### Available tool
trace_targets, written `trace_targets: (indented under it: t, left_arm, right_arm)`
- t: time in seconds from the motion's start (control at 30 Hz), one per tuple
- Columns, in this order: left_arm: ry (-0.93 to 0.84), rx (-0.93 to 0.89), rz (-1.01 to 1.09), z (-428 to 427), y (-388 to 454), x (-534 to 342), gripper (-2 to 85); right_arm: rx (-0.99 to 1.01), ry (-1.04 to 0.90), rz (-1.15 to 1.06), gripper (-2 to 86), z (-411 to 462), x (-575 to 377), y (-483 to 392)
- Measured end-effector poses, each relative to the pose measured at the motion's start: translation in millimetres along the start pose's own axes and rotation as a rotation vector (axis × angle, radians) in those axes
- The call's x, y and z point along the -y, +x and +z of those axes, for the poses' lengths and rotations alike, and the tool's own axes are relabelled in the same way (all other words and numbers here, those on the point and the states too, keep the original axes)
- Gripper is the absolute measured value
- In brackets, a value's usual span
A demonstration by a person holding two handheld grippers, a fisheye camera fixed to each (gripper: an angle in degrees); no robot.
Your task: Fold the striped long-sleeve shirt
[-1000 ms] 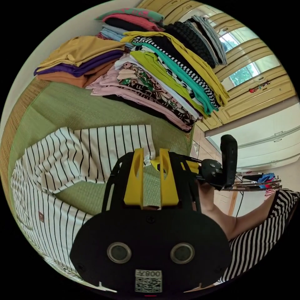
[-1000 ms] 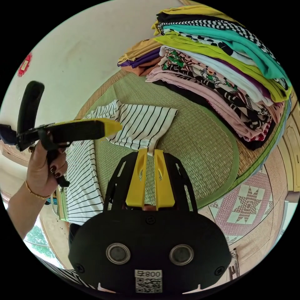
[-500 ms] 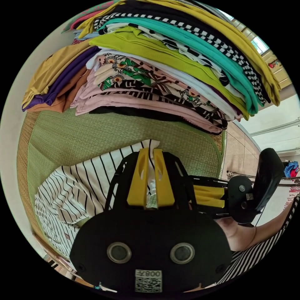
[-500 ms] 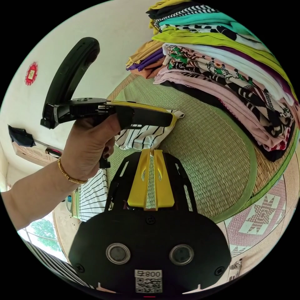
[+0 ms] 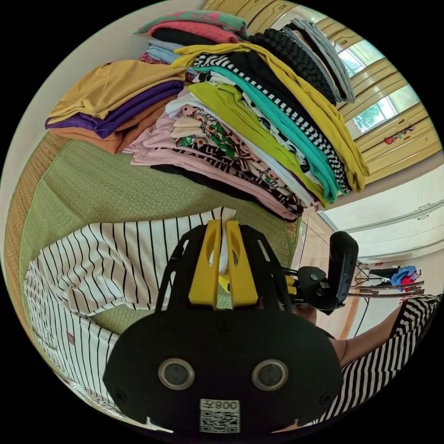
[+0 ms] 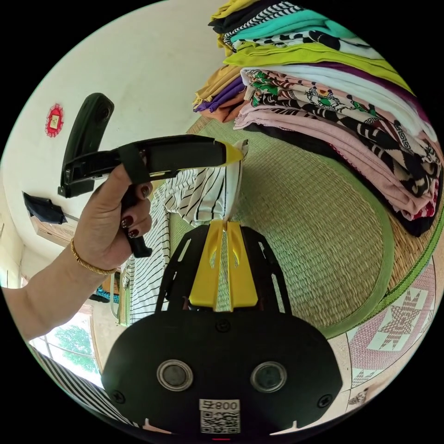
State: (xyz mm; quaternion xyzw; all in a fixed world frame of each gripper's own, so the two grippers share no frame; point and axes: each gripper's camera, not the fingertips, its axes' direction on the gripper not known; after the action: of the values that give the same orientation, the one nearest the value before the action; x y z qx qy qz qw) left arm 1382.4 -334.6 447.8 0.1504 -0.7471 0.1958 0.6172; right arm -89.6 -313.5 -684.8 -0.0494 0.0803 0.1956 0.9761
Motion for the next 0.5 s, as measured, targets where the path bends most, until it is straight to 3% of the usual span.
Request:
trace_targets:
  t: [0.5]
  left_arm:
    - [0.184, -0.258, -0.158, -25, -167, -120, 1.8]
  right_arm:
    - [0.095, 0.057, -0.13, 0.9, 10, 34, -58]
